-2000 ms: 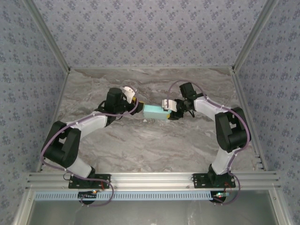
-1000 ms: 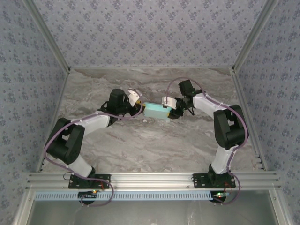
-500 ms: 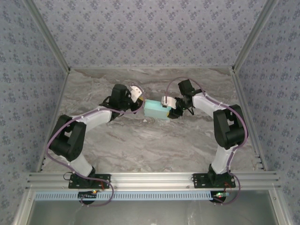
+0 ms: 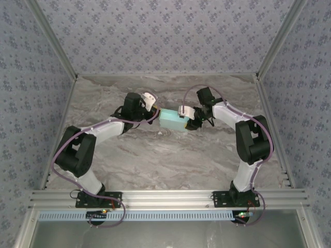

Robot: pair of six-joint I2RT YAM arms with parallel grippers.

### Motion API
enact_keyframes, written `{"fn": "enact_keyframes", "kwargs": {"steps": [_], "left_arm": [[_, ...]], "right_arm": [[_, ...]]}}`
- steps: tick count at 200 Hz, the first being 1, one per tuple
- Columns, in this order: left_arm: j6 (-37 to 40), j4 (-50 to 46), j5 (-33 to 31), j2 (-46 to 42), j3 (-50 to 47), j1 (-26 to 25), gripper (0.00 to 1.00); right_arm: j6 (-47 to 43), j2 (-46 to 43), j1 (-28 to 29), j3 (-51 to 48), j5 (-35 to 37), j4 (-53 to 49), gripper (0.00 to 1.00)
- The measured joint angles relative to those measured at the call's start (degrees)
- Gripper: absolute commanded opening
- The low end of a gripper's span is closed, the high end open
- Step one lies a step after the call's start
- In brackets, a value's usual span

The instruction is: Fold the paper box

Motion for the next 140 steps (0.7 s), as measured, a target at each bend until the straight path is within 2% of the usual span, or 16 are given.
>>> {"fn": "enact_keyframes", "kwargs": {"steps": [62, 140], "left_arm": [[-5.35, -5.53, -5.81, 0.13, 3.26, -1.99, 0.03], [-12.24, -4.46, -11.43, 0.46, 3.23, -4.2, 0.02]], "right_arm": [[0.46, 0.42, 0.11, 0.79, 0.87, -0.55, 0.42], [1.31, 0.7, 0.11, 1.22, 1.07, -1.01, 0.42]]}}
